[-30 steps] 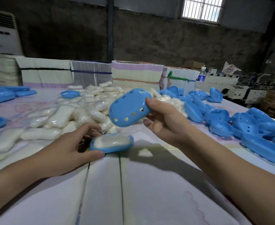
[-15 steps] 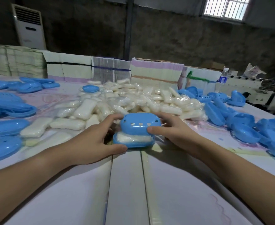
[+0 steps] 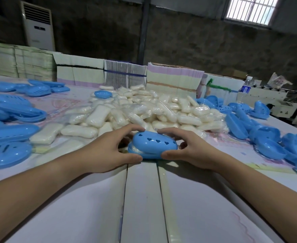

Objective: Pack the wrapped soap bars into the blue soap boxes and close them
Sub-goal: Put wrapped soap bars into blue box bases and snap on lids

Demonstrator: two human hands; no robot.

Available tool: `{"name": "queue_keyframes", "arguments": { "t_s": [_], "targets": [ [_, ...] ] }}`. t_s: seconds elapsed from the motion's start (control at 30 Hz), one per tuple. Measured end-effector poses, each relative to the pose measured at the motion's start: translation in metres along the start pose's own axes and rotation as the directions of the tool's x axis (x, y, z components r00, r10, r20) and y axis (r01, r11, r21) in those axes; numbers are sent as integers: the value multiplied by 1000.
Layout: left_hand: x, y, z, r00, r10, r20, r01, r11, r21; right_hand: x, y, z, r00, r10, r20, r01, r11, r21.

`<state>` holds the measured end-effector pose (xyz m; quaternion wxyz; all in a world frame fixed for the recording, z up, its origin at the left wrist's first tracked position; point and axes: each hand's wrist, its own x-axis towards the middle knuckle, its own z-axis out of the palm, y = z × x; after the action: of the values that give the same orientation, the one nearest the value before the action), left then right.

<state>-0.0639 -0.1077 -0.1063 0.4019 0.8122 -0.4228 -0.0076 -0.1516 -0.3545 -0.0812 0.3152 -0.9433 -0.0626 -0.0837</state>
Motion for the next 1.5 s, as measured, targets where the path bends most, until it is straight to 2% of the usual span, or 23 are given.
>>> {"name": "queue_keyframes", "arguments": {
  "t_s": [0.4,0.67,1.0,1.17,1.33,1.5],
  "targets": [
    [2,-3,0,999,13,-29,-12,1000,15,5,-5,5,997,-77,25,79,993,-85],
    [4,-1,-4,1000,-23,19,22,1000,3,4,-10,7,994,-110,5,109,980,-164],
    [5,-1,-5,999,-23,42,24,999,-45,2,-13,14,986,-152,-68,140,978,-157],
    [6,-2,-3,999,-27,24,28,998,-53,2,-14,13,987,-158,-33,149,972,-183],
    [4,0,1,998,44,-34,-43,998,49,3,-17,10,990,-137,-17,131,973,-192],
    [6,1,-4,997,73,-5,-71,985,155,4,-17,11,995,-95,-24,91,986,-140]
  ]
}}
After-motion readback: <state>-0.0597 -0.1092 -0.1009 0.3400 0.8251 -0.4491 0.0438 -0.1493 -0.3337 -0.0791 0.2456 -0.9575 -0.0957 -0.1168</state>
